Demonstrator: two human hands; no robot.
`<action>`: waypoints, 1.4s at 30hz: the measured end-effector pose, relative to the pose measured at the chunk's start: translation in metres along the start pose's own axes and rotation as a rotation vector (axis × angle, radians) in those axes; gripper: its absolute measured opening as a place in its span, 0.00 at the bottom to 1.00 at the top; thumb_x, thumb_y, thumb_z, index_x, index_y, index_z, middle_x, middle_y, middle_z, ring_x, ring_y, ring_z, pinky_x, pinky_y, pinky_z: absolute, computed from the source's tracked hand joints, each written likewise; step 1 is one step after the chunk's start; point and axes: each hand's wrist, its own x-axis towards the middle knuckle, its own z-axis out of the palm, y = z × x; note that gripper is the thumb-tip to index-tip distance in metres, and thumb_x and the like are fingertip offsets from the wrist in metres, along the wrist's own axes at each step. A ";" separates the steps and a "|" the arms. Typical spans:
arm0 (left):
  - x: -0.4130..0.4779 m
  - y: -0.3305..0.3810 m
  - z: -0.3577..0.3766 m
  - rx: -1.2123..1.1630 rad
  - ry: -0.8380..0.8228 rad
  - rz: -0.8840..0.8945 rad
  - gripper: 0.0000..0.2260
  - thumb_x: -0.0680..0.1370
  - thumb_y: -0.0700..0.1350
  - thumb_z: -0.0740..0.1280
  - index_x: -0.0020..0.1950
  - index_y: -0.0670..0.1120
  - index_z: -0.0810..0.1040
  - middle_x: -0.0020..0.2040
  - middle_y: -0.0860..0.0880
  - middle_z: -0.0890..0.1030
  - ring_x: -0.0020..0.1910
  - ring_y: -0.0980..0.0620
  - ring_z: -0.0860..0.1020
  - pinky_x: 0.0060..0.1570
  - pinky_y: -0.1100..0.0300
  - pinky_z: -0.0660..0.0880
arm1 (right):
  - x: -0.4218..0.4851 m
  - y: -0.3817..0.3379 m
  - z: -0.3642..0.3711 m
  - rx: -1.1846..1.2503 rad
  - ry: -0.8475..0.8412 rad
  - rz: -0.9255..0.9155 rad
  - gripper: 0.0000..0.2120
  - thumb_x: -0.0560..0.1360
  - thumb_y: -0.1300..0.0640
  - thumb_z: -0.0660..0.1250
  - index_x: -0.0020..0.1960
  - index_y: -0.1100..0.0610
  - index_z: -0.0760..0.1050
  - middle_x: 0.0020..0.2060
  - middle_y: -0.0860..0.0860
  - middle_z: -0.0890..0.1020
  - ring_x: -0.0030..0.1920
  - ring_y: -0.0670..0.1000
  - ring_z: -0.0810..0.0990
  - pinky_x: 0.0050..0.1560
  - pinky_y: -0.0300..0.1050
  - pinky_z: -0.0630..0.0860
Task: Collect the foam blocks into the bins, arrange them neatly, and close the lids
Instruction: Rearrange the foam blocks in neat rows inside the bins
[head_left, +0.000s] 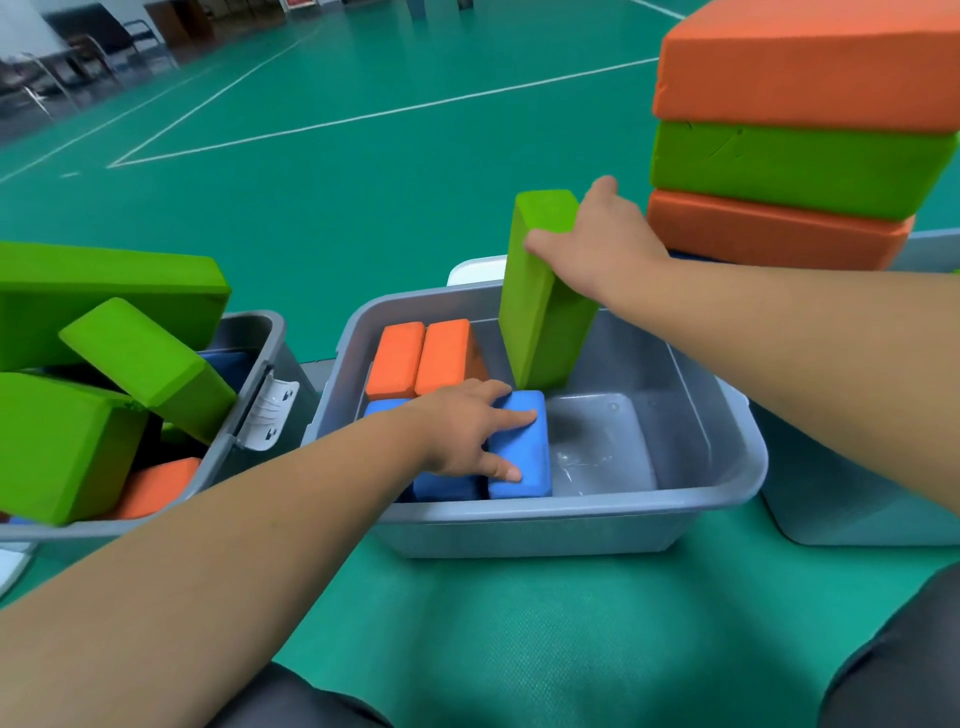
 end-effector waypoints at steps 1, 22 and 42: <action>-0.001 -0.002 0.001 -0.001 0.026 -0.009 0.35 0.78 0.69 0.65 0.83 0.59 0.62 0.80 0.44 0.61 0.77 0.43 0.63 0.76 0.48 0.63 | 0.000 -0.004 0.001 0.011 0.006 0.001 0.36 0.70 0.35 0.70 0.65 0.59 0.65 0.58 0.58 0.80 0.56 0.63 0.80 0.46 0.52 0.74; -0.017 -0.005 0.009 -0.040 -0.041 -0.345 0.57 0.74 0.76 0.62 0.84 0.37 0.43 0.84 0.36 0.43 0.84 0.38 0.44 0.81 0.47 0.46 | -0.034 -0.017 0.080 -0.224 -0.458 -0.134 0.29 0.79 0.38 0.68 0.60 0.65 0.73 0.48 0.58 0.79 0.55 0.59 0.81 0.45 0.46 0.70; -0.011 -0.026 0.020 -0.145 -0.075 -0.304 0.55 0.74 0.76 0.62 0.85 0.43 0.40 0.84 0.43 0.35 0.84 0.42 0.40 0.82 0.43 0.49 | -0.019 0.007 0.091 -0.262 -0.738 -0.025 0.19 0.82 0.56 0.58 0.69 0.53 0.79 0.55 0.53 0.83 0.41 0.55 0.88 0.44 0.54 0.86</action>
